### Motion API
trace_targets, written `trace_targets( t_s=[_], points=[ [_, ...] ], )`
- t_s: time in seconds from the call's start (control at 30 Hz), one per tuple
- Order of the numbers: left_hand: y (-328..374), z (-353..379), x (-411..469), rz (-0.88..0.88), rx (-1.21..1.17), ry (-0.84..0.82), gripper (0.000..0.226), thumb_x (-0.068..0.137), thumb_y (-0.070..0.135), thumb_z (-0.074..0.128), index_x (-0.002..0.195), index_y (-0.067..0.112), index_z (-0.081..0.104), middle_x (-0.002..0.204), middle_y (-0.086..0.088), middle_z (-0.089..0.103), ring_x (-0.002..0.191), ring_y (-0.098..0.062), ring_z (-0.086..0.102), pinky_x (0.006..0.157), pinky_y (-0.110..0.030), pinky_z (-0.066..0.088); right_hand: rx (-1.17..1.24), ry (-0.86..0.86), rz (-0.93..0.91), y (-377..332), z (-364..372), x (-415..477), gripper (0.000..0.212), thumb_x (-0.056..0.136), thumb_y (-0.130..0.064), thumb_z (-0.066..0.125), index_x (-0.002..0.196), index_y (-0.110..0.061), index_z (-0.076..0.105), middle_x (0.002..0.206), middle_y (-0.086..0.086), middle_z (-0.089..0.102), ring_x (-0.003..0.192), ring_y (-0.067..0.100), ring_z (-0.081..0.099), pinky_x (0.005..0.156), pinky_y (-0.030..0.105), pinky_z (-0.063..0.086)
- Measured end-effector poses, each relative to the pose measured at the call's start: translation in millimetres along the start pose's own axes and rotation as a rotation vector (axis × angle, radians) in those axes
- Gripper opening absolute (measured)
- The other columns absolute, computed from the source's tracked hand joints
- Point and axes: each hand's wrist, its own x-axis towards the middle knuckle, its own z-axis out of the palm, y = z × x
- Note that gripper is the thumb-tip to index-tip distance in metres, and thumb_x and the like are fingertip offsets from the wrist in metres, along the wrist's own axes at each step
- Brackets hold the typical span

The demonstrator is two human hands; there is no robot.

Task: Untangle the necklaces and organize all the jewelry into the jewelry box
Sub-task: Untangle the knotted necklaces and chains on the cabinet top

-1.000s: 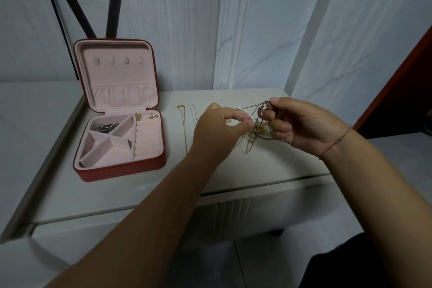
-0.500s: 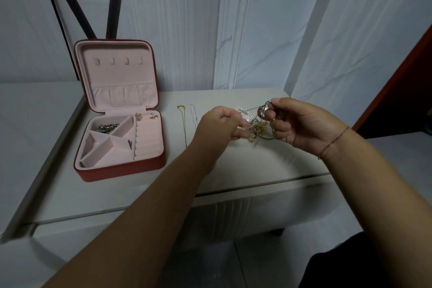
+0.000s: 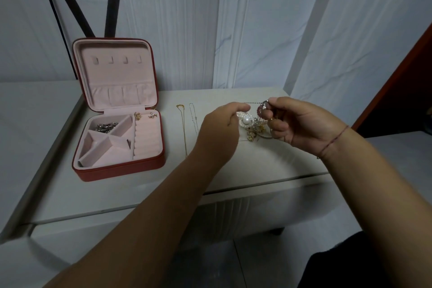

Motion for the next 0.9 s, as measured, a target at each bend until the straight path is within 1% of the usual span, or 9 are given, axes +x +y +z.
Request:
trace_targets(
  t_s=[0.07, 0.13, 0.27, 0.37, 0.43, 0.57, 0.67, 0.8, 0.9],
  points=[
    [-0.4, 2.7, -0.4, 0.005, 0.030, 0.025, 0.036, 0.097, 0.000, 0.038, 0.122, 0.007, 0.062, 0.116, -0.013, 0.066, 0.106, -0.015, 0.057, 0.081, -0.003, 0.037, -0.009, -0.012, 0.007, 0.9, 0.8, 0.7, 0.011, 0.078, -0.022, 0.055, 0.077, -0.012, 0.049, 0.068, 0.000, 0.048, 0.042, 0.006, 0.033, 0.043, 0.017, 0.025],
    [-0.5, 4.6, 0.1, 0.022, 0.038, 0.045, 0.029, 0.096, 0.009, 0.048, 0.120, 0.009, 0.064, 0.115, -0.008, 0.066, 0.100, -0.008, 0.055, 0.075, 0.005, 0.033, -0.011, -0.018, 0.008, 1.4, 1.2, 0.8, 0.011, 0.078, -0.022, 0.055, 0.077, -0.012, 0.050, 0.068, 0.000, 0.049, 0.042, 0.006, 0.033, 0.043, 0.017, 0.026],
    [-4.2, 5.4, 1.6, 0.029, 0.012, 0.068, 0.023, 0.085, 0.029, 0.070, 0.104, 0.017, 0.073, 0.099, 0.000, 0.067, 0.090, -0.005, 0.057, 0.080, -0.012, 0.044, -0.012, -0.016, 0.000, 0.9, 0.6, -0.4, 0.012, 0.078, -0.023, 0.057, 0.077, -0.012, 0.052, 0.069, 0.000, 0.050, 0.043, 0.006, 0.034, 0.044, 0.018, 0.026],
    [-5.2, 4.7, 2.3, 0.023, 0.049, 0.094, 0.019, 0.079, 0.033, 0.076, 0.094, 0.021, 0.075, 0.080, 0.006, 0.060, 0.071, 0.004, 0.049, 0.061, -0.004, 0.032, -0.008, -0.023, -0.002, 0.2, 1.5, -1.3, 0.012, 0.079, -0.022, 0.055, 0.076, -0.011, 0.051, 0.068, 0.001, 0.050, 0.043, 0.006, 0.033, 0.044, 0.018, 0.026],
    [-4.5, 4.1, 2.3, 0.023, 0.064, 0.097, 0.018, 0.078, 0.032, 0.077, 0.092, 0.020, 0.076, 0.072, 0.014, 0.051, 0.068, 0.012, 0.047, 0.058, -0.003, 0.031, -0.003, -0.029, -0.003, -0.2, 2.2, -1.9, 0.012, 0.079, -0.022, 0.054, 0.076, -0.010, 0.051, 0.068, 0.001, 0.049, 0.042, 0.006, 0.033, 0.043, 0.017, 0.026],
    [-5.3, 4.5, 2.8, -0.006, 0.081, 0.078, 0.020, 0.076, 0.034, 0.078, 0.092, 0.022, 0.077, 0.067, 0.018, 0.041, 0.067, -0.005, 0.043, 0.056, -0.005, 0.028, 0.007, -0.044, 0.007, -0.8, 2.4, -2.6, 0.012, 0.079, -0.022, 0.055, 0.077, -0.011, 0.051, 0.068, 0.000, 0.049, 0.043, 0.006, 0.033, 0.044, 0.017, 0.026],
    [-6.6, 5.7, 2.9, -0.010, 0.074, 0.075, 0.020, 0.075, 0.035, 0.079, 0.091, 0.023, 0.077, 0.067, 0.016, 0.044, 0.061, 0.005, 0.043, 0.053, -0.005, 0.028, 0.007, -0.068, 0.023, -1.5, 3.3, -4.1, 0.012, 0.080, -0.023, 0.055, 0.076, -0.012, 0.051, 0.066, -0.001, 0.047, 0.041, 0.005, 0.033, 0.042, 0.016, 0.026],
    [-6.0, 6.1, 3.3, 0.008, 0.069, 0.076, 0.014, 0.077, 0.032, 0.077, 0.088, 0.023, 0.077, 0.065, 0.015, 0.043, 0.058, 0.003, 0.043, 0.052, -0.007, 0.027, 0.003, -0.081, 0.034, -2.4, 4.7, -5.2, 0.013, 0.080, -0.023, 0.055, 0.075, -0.011, 0.050, 0.064, -0.001, 0.046, 0.039, 0.004, 0.032, 0.041, 0.016, 0.023],
    [-7.5, 5.7, 3.8, 0.026, 0.046, 0.096, 0.009, 0.081, 0.028, 0.074, 0.084, 0.020, 0.077, 0.062, 0.016, 0.043, 0.060, 0.010, 0.045, 0.053, -0.007, 0.026, 0.021, -0.052, 0.032, -2.7, 4.2, -4.4, 0.013, 0.079, -0.023, 0.055, 0.076, -0.012, 0.050, 0.065, -0.001, 0.045, 0.039, 0.004, 0.031, 0.041, 0.016, 0.022]
  ],
)
